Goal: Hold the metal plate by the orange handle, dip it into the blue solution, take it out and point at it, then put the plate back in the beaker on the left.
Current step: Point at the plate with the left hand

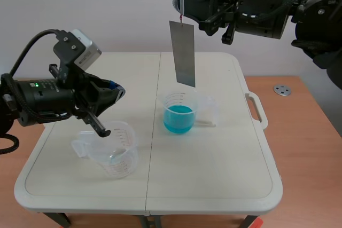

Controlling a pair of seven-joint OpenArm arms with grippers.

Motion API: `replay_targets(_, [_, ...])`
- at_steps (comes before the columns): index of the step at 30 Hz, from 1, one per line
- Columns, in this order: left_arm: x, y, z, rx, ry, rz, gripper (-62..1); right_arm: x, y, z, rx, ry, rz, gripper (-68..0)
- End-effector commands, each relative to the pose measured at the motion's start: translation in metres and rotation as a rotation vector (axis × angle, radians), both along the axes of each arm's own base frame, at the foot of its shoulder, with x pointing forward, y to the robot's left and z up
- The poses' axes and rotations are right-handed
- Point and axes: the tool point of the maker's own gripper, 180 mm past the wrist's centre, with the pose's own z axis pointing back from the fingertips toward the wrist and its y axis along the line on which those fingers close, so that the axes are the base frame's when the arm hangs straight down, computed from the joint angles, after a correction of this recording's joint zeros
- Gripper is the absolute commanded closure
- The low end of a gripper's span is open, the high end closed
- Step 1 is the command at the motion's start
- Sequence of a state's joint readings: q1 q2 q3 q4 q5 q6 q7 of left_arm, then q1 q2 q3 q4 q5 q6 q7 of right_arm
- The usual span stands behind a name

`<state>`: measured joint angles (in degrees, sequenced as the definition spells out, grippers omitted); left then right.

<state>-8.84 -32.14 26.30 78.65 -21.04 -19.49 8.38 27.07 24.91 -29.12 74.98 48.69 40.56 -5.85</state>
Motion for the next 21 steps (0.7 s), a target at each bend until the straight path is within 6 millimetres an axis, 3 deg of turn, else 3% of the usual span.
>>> replay_targets(1, [0.004,-0.011,0.011,-0.039,-0.025,-0.027,-2.7,0.002,0.0,0.022,0.031,-0.051,0.006,-1.5])
replay_targets(11, [0.01,-0.055,0.009,-0.088,0.009,-0.152,-2.7,0.002,0.001,0.022,0.033,-0.051,0.007,-1.5])
replay_targets(21, [0.026,-0.081,-0.007,-0.03,0.009,-0.182,-2.7,0.002,0.001,0.022,0.035,-0.05,0.007,-1.5])
